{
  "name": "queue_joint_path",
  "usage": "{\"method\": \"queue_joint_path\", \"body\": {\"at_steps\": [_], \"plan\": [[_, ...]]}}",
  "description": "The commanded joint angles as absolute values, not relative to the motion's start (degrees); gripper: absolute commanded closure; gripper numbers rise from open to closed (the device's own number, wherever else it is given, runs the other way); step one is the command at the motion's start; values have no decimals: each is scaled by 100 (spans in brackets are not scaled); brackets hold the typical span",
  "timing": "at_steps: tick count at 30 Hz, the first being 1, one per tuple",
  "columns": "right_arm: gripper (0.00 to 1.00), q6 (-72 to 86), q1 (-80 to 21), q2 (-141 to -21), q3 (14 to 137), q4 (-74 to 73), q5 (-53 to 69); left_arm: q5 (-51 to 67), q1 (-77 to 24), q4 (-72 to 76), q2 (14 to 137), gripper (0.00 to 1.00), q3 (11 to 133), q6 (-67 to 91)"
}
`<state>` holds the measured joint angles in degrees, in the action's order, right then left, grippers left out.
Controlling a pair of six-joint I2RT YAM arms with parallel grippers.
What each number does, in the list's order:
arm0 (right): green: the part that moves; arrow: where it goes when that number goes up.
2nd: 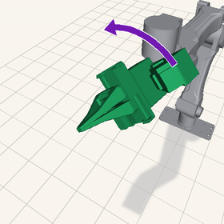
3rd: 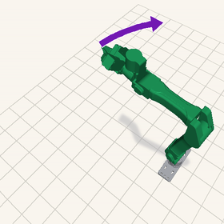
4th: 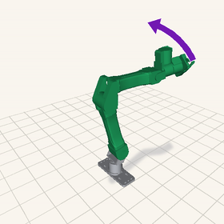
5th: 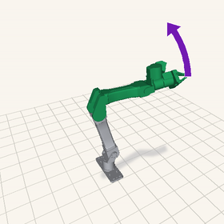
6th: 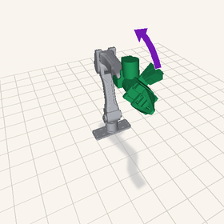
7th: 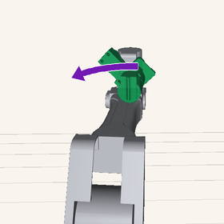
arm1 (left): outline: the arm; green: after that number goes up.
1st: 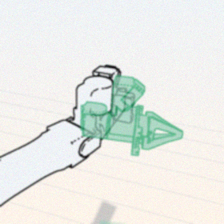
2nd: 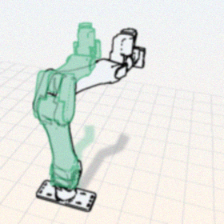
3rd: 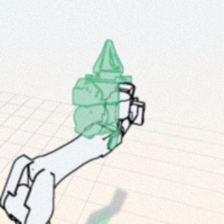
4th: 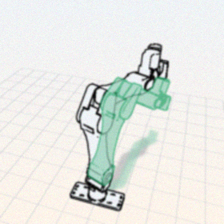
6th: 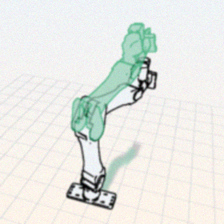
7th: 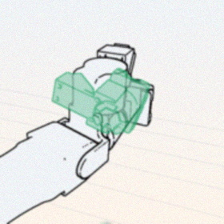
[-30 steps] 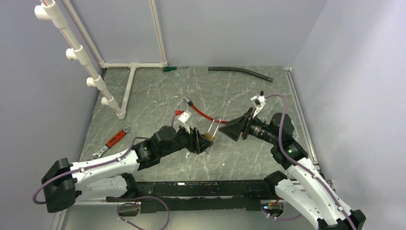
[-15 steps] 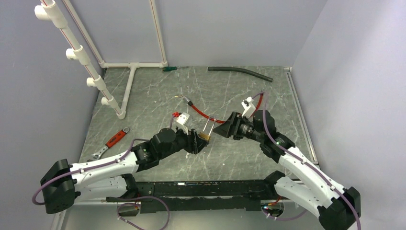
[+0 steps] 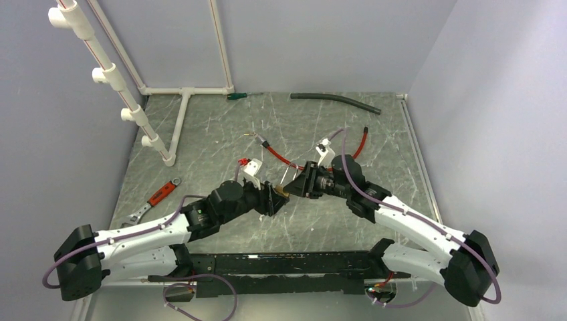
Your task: Unlock with the key
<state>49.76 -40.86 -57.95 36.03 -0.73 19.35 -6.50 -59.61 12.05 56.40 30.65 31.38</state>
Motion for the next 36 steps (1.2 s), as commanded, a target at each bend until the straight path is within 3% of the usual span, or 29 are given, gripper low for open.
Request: {"method": "queue_joint_path", "body": {"at_steps": [1, 6, 9, 11, 13, 15, 19, 21, 26, 29, 32, 36], "plan": [[62, 4976, -4196, -6002, 3827, 302, 1860, -692, -5977, 1838, 5438, 100, 3163, 3028], [69, 4905, -4372, -6292, 4029, 270, 1975, -754, -5977, 1792, 5473, 100, 3185, 3000], [84, 4927, -4450, -6380, 4014, 304, 1991, -796, -5977, 1710, 5491, 100, 3229, 2958], [100, 4939, -4480, -6398, 3996, 328, 2012, -838, -5977, 1688, 5513, 100, 3236, 2951], [100, 4919, -4495, -6384, 4005, 290, 1973, -819, -5978, 1660, 5539, 97, 3241, 2933], [100, 4850, -4500, -6303, 4033, 201, 1896, -765, -5977, 1594, 5568, 81, 3274, 2906], [100, 4552, -4499, -6051, 4113, -105, 1667, -579, -5977, 1271, 5449, 20, 3373, 2896], [100, 4364, -4496, -5904, 4174, -289, 1555, -428, -5977, 971, 5285, 3, 3475, 2894], [100, 3897, -4482, -5526, 4263, -511, 1363, -63, -5977, 40, 5071, 1, 3824, 2823], [100, 3624, -4465, -5426, 4441, -670, 1455, 788, -5977, -274, 4907, 1, 3977, 2673], [100, 3358, -4456, -5346, 4561, -531, 2037, 1654, -5977, -468, 4782, 1, 4137, 2515], [100, 3050, -4456, -5125, 4662, -374, 3025, 1878, -5977, -572, 4419, 2, 4141, 2552]]}}
